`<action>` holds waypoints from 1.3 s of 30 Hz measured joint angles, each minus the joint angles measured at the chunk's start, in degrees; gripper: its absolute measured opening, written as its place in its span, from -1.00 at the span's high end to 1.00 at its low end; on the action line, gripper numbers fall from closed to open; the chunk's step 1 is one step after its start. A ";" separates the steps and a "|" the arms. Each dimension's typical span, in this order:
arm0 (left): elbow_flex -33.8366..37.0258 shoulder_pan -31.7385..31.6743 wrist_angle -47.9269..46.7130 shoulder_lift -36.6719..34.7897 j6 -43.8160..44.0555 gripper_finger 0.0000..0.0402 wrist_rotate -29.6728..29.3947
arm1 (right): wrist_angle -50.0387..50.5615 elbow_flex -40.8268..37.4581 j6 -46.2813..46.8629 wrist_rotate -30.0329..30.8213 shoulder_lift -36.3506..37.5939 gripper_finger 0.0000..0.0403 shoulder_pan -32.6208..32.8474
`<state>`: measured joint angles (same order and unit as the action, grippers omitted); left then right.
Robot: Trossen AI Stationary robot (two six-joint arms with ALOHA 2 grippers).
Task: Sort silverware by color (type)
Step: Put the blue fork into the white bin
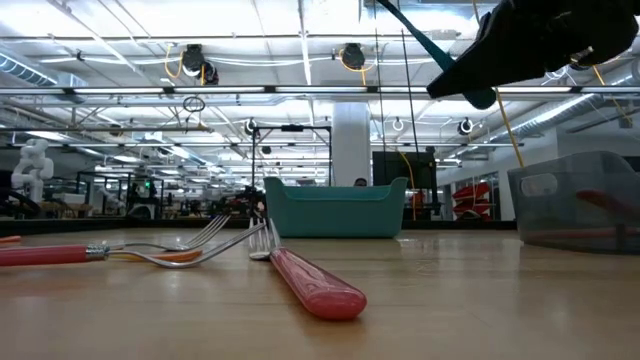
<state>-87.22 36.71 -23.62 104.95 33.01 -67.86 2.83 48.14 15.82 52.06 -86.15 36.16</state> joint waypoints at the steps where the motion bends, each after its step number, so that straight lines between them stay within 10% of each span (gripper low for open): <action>1: 0.00 -0.09 -0.25 0.00 -0.14 1.00 1.08 | 0.38 0.00 -0.17 -0.11 0.10 0.95 0.00; 15: 0.00 1.13 -0.11 -0.02 -4.18 0.57 5.08 | 14.46 0.00 8.59 -4.83 10.03 0.99 1.61; 39: -1.46 0.00 0.70 1.90 -7.84 0.56 14.85 | 35.24 3.65 21.75 -22.23 12.74 1.00 5.23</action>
<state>-88.68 36.71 -22.92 106.85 25.17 -53.01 38.07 51.79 37.57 29.83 -73.41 41.40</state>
